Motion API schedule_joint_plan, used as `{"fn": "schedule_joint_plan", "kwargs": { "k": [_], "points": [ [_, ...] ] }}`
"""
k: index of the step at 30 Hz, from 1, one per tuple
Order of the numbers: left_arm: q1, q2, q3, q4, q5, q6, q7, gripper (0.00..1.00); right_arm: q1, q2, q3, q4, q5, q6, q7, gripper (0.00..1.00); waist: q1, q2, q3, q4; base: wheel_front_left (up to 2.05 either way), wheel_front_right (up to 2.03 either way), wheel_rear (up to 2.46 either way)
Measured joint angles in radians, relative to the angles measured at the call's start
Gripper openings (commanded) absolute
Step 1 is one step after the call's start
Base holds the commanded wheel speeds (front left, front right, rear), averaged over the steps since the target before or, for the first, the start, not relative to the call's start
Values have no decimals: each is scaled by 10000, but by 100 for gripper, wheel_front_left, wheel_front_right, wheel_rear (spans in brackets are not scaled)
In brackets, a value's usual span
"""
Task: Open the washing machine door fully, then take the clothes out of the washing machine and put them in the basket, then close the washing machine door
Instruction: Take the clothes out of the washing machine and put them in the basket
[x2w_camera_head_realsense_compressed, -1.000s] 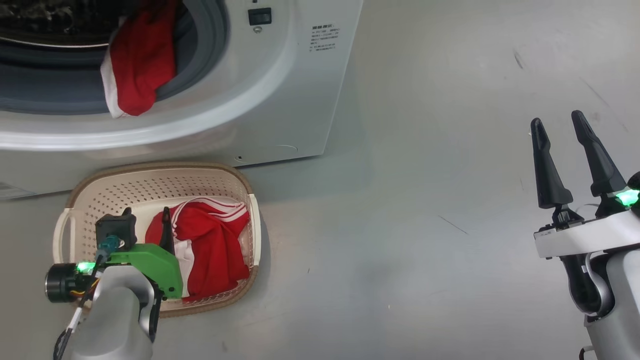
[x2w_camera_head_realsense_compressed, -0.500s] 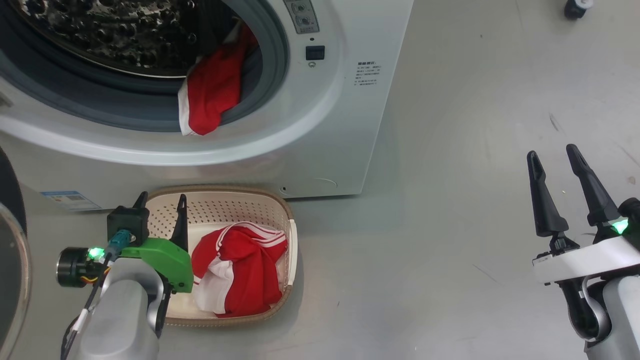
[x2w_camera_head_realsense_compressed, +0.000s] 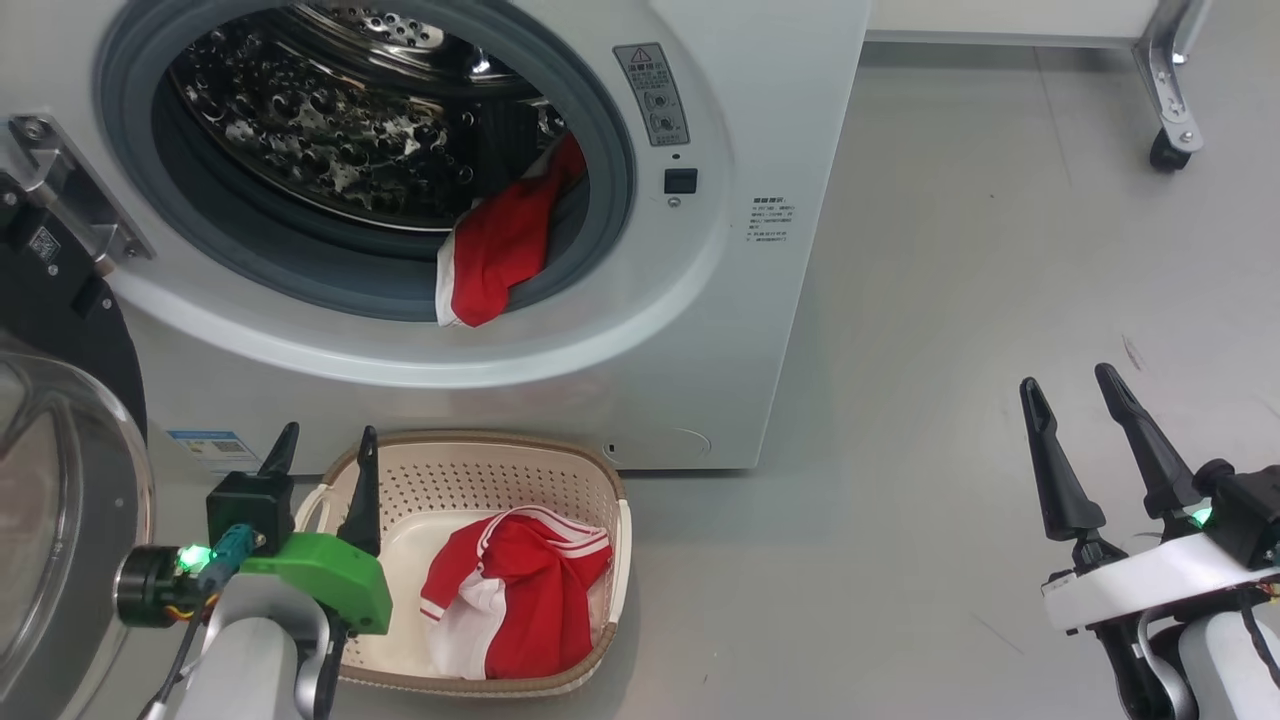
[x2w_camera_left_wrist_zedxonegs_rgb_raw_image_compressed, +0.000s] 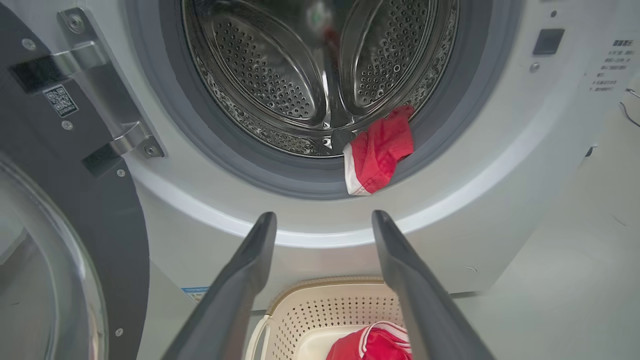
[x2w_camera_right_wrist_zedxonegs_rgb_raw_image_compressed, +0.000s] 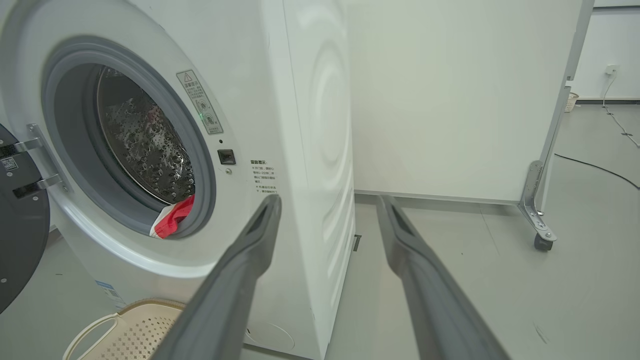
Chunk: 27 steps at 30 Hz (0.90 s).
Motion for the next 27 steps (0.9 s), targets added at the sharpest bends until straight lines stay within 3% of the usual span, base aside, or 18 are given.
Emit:
{"fn": "schedule_joint_plan", "kwargs": {
  "k": [13, 27],
  "points": [
    [890, 6, -176, -2006, -203, -75, -29, 100, 212, 215, -211, -102, -17, 0, 0, 100, 0, 0, -286, -38, 0, 0, 0],
    [1547, 23, -564, -3262, -209, 117, -29, 100, 285, 378, -309, -209, -19, 0, 0, 100, 0, 0, -203, -180, 0, 0, 0]
  ]
}}
